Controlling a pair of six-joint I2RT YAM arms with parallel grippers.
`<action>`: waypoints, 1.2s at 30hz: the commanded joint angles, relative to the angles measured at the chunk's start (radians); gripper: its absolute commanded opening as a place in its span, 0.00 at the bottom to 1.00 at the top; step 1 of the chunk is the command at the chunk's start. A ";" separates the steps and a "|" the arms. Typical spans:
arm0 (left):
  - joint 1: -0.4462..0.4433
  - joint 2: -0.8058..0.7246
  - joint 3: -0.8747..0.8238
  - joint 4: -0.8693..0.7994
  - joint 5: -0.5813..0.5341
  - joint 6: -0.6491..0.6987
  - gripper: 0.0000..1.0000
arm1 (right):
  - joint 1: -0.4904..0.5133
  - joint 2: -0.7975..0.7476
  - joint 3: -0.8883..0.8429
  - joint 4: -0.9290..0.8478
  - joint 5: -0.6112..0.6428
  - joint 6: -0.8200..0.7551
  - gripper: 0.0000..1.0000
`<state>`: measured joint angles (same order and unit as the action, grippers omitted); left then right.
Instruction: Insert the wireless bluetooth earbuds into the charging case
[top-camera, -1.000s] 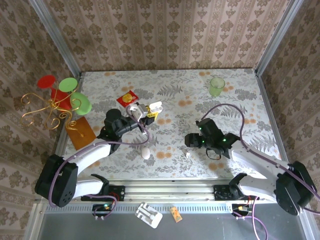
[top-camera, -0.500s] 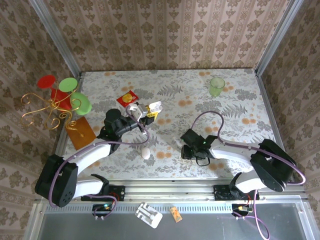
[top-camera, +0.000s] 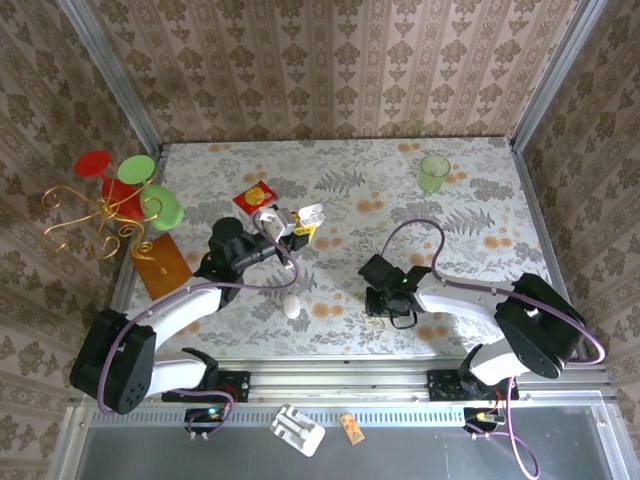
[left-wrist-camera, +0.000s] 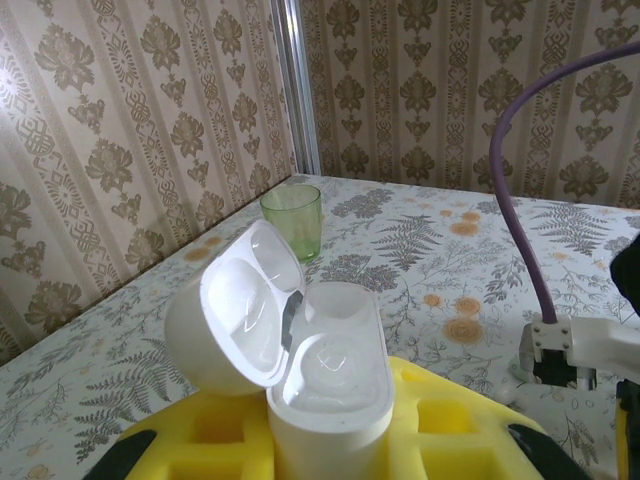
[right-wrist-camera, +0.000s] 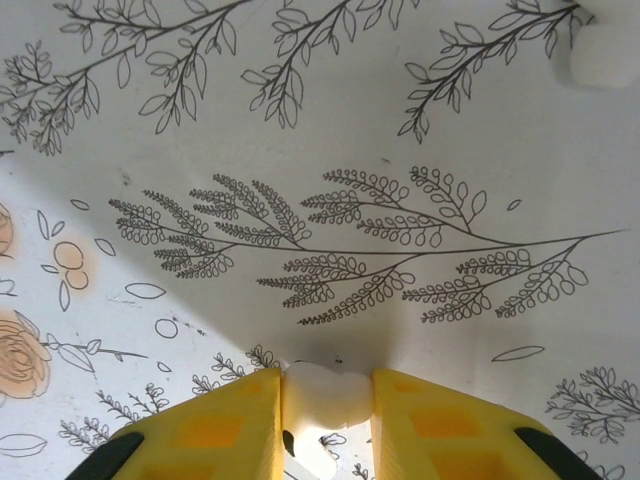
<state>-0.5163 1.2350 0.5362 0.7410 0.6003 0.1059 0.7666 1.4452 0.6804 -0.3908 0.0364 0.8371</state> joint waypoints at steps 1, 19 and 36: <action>0.005 -0.008 0.010 0.008 0.000 0.014 0.00 | -0.051 -0.033 -0.049 0.163 -0.142 -0.029 0.25; 0.005 0.007 0.027 -0.005 0.005 0.013 0.00 | -0.198 -0.108 -0.034 0.096 -0.186 -0.111 0.55; 0.012 0.005 0.015 -0.012 -0.019 0.010 0.00 | -0.080 0.121 0.136 0.056 -0.132 -0.217 0.30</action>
<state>-0.5144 1.2572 0.5377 0.7334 0.5858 0.1062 0.6796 1.5444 0.7853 -0.2966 -0.1322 0.6456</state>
